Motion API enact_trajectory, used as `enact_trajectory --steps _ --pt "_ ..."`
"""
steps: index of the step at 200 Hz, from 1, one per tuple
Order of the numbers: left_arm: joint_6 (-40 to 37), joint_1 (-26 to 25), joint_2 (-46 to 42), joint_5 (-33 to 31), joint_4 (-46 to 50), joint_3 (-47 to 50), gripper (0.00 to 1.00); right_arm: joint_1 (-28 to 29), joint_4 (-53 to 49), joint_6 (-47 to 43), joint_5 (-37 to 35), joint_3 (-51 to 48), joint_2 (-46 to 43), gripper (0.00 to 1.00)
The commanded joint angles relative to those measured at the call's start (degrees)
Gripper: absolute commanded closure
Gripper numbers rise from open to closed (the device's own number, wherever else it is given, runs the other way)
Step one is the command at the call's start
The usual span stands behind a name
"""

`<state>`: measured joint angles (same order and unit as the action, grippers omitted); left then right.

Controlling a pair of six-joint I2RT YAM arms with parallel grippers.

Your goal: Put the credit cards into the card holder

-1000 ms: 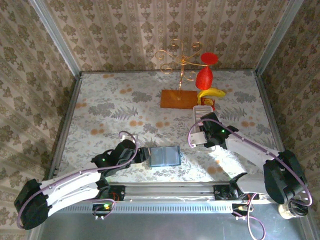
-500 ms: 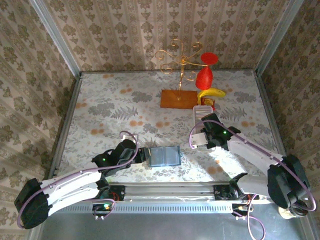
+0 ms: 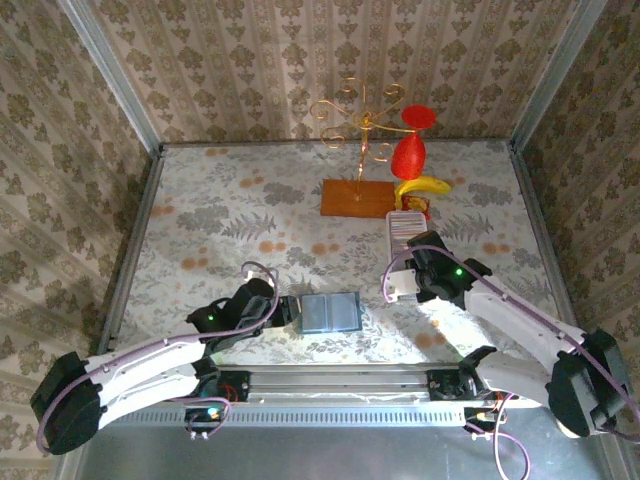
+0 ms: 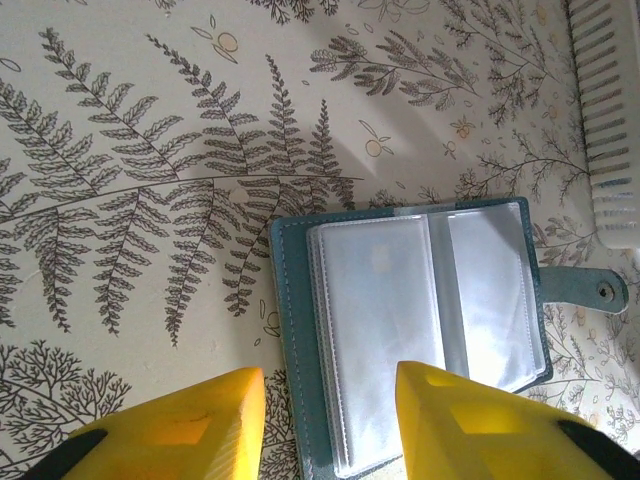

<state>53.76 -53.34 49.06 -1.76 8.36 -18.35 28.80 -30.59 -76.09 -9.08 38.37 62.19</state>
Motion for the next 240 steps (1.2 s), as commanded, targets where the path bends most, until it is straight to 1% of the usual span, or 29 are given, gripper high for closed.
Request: enact_trajectory --steps 1,15,31,47,63,80,92,111,115,131,140,159,172,179,201,240 --pt "0.3 -0.5 0.6 1.4 -2.2 -0.4 0.63 3.0 -6.9 4.7 -1.0 1.1 -2.9 0.96" --pt "0.3 -0.5 1.0 1.8 -2.9 -0.3 0.64 7.7 -11.3 9.1 -1.3 2.3 -4.6 1.0" --pt "0.4 -0.8 1.5 1.8 -2.9 -0.6 0.67 14.1 -13.6 15.5 -2.3 3.3 -6.9 1.0" --pt "0.5 -1.1 2.1 1.8 -2.7 -1.0 0.7 19.0 -15.2 24.8 -2.4 5.0 -8.8 1.0" --pt "0.6 -1.6 2.6 1.6 -2.5 -1.5 0.74 22.6 -13.3 36.7 -2.6 7.0 -9.8 1.0" --pt "0.8 -2.0 3.6 1.4 -2.5 -1.9 0.76 24.1 -8.5 52.4 -2.3 8.4 -10.4 1.0" --pt "1.0 -2.2 4.4 1.6 -2.8 -2.4 0.77 24.4 -4.5 64.8 -0.2 8.4 -10.5 1.0" --pt "1.3 -2.2 5.9 1.7 -3.0 -2.9 0.78 24.4 3.3 89.1 1.5 7.2 -9.3 1.0" --pt "1.5 -2.2 6.2 1.7 -3.0 -3.0 0.78 24.4 4.9 93.2 2.9 6.9 -8.7 1.0" --pt "2.5 -2.3 7.1 1.7 -3.4 -3.0 0.78 24.4 10.4 106.2 8.8 5.7 -5.9 1.0" --pt "3.0 -2.3 7.5 1.7 -3.8 -2.9 0.78 24.4 13.6 112.1 11.4 4.9 -4.2 1.0" --pt "3.4 -2.3 8.5 1.8 -3.6 -3.2 0.76 24.4 21.9 123.7 14.4 1.9 -1.0 1.0" --pt "3.5 -2.4 9.0 1.8 -3.6 -3.1 0.74 24.4 28.3 130.6 16.3 -0.5 1.6 1.0" --pt "3.7 -2.4 9.3 1.9 -3.6 -3.2 0.73 24.3 29.7 132.6 17.5 -0.8 3.1 1.0" --pt "3.9 -2.5 9.7 1.9 -3.7 -3.1 0.7 24.4 27.3 133.5 17.0 0.5 7.2 1.0" --pt "3.7 -2.6 11.1 2.1 -4.0 -3.3 0.68 24.4 31.0 135.6 15.9 -1.6 13.0 1.0"
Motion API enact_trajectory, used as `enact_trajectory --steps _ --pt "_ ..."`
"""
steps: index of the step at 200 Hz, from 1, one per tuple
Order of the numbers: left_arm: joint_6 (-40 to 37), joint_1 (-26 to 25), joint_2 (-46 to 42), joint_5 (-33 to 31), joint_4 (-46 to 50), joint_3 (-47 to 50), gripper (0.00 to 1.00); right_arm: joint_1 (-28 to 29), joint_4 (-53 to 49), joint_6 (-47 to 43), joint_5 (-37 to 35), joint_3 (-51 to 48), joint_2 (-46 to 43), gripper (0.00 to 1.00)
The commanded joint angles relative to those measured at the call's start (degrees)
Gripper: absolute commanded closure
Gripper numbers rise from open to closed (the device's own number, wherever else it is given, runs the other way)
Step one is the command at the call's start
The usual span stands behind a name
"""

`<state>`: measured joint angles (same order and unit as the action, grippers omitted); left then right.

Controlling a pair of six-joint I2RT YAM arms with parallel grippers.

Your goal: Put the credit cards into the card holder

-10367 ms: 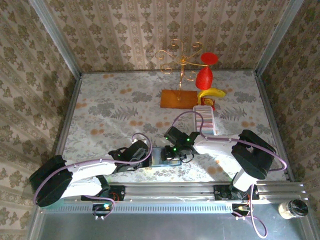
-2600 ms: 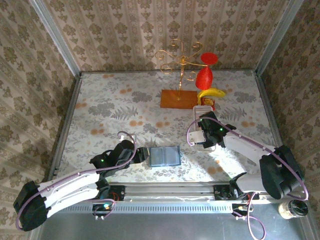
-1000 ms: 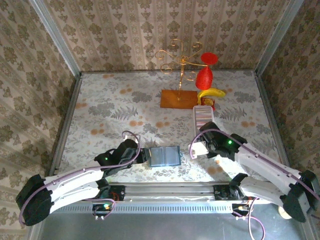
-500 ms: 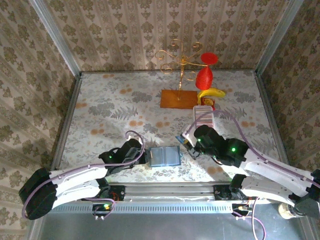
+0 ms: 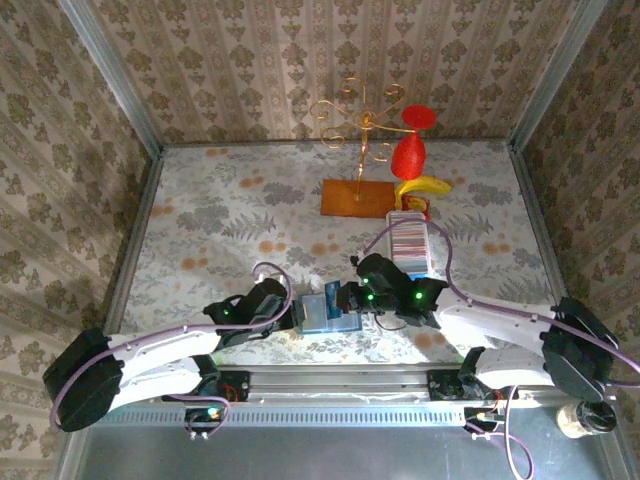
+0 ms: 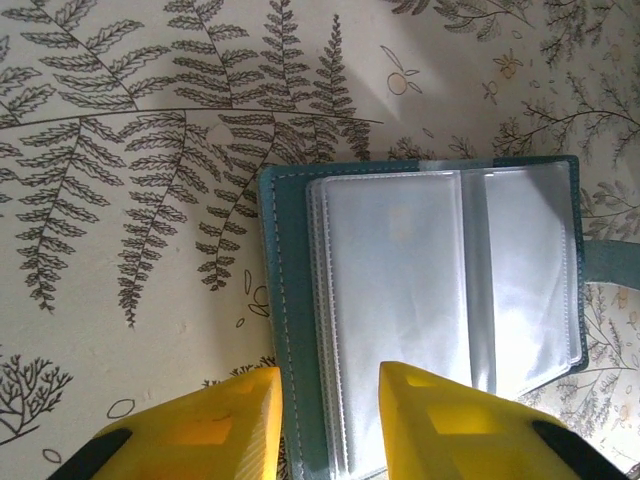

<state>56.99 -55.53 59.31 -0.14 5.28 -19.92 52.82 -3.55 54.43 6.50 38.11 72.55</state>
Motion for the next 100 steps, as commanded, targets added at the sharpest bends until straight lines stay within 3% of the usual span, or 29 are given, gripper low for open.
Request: enact_trajectory --steps 1,100 --pt "0.5 -0.5 0.9 0.5 -0.9 -1.8 0.68 0.4 4.0 5.0 0.3 -1.3 2.7 1.0" --pt "0.8 -0.8 2.8 -0.8 -0.1 -1.6 0.75 0.4 6.4 4.3 -1.6 -2.1 9.1 1.0"
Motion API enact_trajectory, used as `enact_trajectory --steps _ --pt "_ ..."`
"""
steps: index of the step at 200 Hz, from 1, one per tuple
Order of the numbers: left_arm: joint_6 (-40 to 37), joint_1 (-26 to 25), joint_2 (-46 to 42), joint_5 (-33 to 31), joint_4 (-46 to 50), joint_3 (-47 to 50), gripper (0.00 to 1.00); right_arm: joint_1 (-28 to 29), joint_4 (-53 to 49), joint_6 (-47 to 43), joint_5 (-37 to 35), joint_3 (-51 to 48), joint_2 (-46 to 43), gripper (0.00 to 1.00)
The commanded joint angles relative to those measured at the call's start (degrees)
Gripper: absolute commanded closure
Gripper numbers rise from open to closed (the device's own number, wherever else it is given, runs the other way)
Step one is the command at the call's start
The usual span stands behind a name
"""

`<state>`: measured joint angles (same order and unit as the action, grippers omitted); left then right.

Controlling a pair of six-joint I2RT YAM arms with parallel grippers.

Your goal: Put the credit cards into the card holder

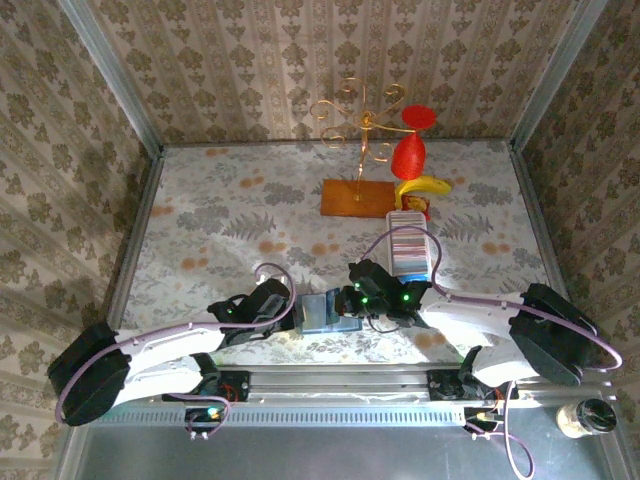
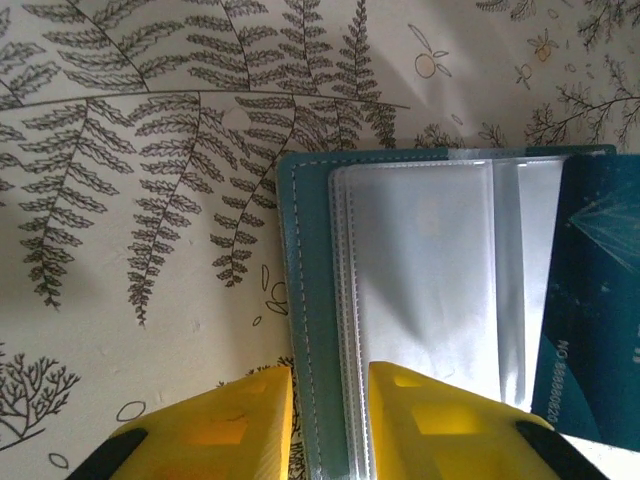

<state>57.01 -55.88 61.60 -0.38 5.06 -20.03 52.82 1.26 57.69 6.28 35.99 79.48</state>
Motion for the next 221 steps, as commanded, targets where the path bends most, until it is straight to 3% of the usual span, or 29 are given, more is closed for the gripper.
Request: enact_trajectory --steps 1,82,221 --pt "0.8 -0.4 0.5 -0.5 0.1 -1.5 0.75 0.4 1.6 1.0 -1.4 0.1 2.1 1.0" --pt "0.8 -0.9 2.3 -0.3 -1.0 -1.4 0.82 0.4 4.3 2.3 -1.2 -0.7 3.4 1.0" --pt "1.1 -2.0 2.6 -1.6 -0.6 -1.4 0.82 0.4 4.1 3.8 -3.2 -2.7 1.7 1.0"
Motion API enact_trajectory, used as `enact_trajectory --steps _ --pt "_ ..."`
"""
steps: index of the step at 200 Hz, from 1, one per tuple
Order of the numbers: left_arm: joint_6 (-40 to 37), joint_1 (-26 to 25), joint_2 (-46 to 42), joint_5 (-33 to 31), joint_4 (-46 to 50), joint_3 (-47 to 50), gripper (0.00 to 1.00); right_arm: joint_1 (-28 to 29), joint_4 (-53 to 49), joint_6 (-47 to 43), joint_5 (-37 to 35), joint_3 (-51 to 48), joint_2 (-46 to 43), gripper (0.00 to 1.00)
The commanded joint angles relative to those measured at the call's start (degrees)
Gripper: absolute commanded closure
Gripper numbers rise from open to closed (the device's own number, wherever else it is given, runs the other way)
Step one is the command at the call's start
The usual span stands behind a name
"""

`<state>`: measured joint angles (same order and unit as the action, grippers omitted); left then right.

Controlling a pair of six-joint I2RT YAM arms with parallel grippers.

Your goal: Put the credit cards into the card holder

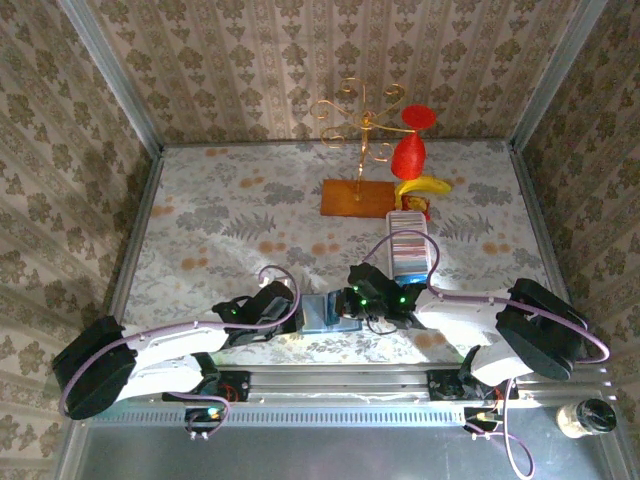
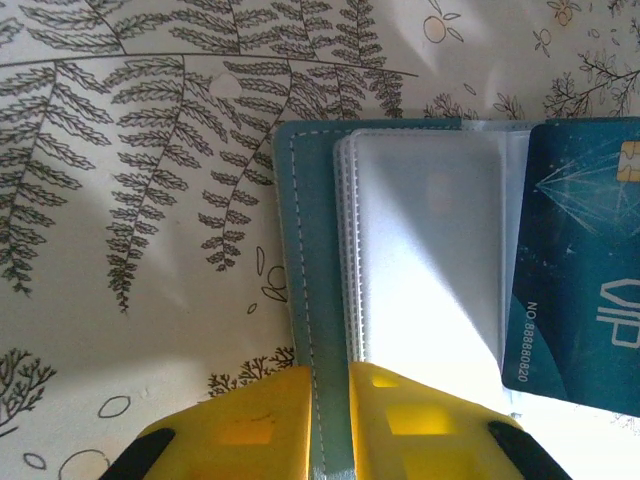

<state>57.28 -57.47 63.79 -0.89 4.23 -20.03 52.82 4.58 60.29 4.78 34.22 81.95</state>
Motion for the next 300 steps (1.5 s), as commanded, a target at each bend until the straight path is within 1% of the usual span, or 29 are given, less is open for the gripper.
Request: enact_trajectory --steps 1,49,136,192,237,300 --pt "0.9 -0.4 0.3 -1.0 0.2 -1.4 0.82 0.4 0.9 1.2 -1.6 -0.9 -0.7 1.0" --pt "1.1 -0.7 0.6 -1.4 0.3 -1.3 0.82 0.4 3.5 2.4 -0.8 -1.5 -0.6 1.0" --pt "0.9 -0.9 1.2 -1.6 0.3 -1.4 0.82 0.4 4.5 3.6 -1.1 -2.4 -1.1 1.0" --pt "0.8 -1.0 1.4 -1.7 0.3 -1.5 0.83 0.4 3.4 3.1 -2.9 -2.5 -1.8 1.0" --pt "1.0 -1.2 1.4 -1.8 0.2 -1.4 0.83 0.4 5.9 3.9 -1.8 -2.6 -1.6 1.0" --pt "1.3 -1.5 1.6 -2.0 -0.1 -1.1 0.83 0.4 5.5 4.0 -2.3 -3.3 -1.4 1.0"
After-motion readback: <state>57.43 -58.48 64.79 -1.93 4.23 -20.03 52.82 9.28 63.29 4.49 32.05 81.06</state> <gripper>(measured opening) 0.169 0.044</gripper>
